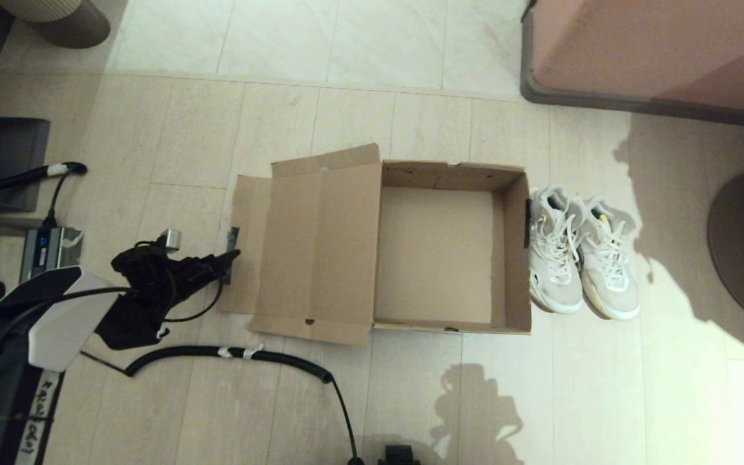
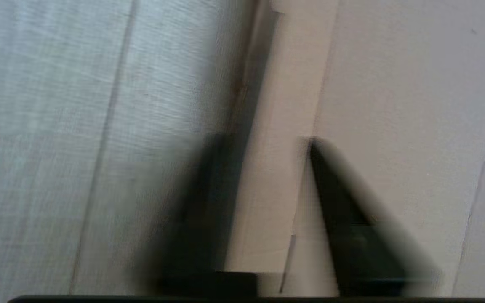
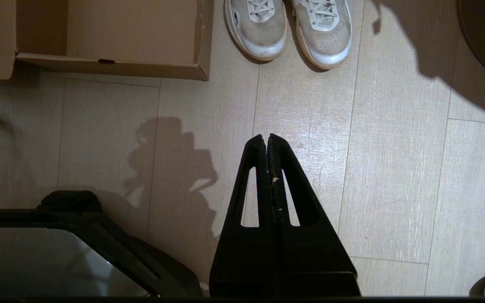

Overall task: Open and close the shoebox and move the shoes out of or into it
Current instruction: Close the shoe box

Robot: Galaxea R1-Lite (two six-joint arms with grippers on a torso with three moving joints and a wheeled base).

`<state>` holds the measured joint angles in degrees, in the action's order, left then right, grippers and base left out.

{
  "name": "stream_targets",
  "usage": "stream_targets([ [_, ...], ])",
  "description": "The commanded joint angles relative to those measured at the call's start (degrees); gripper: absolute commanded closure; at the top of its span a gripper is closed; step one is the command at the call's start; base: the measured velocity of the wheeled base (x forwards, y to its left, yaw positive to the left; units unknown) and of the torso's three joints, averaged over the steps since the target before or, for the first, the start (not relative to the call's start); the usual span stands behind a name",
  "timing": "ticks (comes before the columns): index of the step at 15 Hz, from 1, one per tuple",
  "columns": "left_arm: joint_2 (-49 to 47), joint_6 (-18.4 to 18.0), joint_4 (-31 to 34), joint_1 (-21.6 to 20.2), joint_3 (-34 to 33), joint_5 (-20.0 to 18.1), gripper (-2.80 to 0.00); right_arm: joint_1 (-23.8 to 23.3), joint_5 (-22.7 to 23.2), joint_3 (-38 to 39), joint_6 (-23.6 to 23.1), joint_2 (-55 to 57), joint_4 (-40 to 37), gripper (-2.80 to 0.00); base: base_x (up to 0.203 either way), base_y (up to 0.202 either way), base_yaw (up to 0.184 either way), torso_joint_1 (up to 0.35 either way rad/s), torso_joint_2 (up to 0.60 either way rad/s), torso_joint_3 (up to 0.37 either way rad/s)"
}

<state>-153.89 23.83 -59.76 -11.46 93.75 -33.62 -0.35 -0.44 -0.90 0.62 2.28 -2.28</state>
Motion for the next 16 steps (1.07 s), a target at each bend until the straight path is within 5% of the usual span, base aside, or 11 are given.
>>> stream_targets([
  [1, -0.35, 0.16, -0.36, -0.23, 0.12, -0.28, 0.0, 0.0, 0.01, 0.02, -0.01, 0.59, -0.01, 0.0, 0.0, 0.0, 0.0, 0.0, 0.0, 0.0],
  [12, 12.86, -0.05, 6.75, -3.99, -2.35, -0.47, 0.0, 0.0, -0.91, -0.66, -0.49, 1.5, -0.02, 0.0, 0.0, 0.0, 0.0, 0.0, 0.0, 0.0],
  [16, 22.56, -4.79, 16.87, -4.13, -6.45, -0.48, 0.0, -0.07, 0.16, -12.77, 0.78, 18.99, -0.25, 0.0, 0.0, 0.0, 0.0, 0.0, 0.0, 0.0],
])
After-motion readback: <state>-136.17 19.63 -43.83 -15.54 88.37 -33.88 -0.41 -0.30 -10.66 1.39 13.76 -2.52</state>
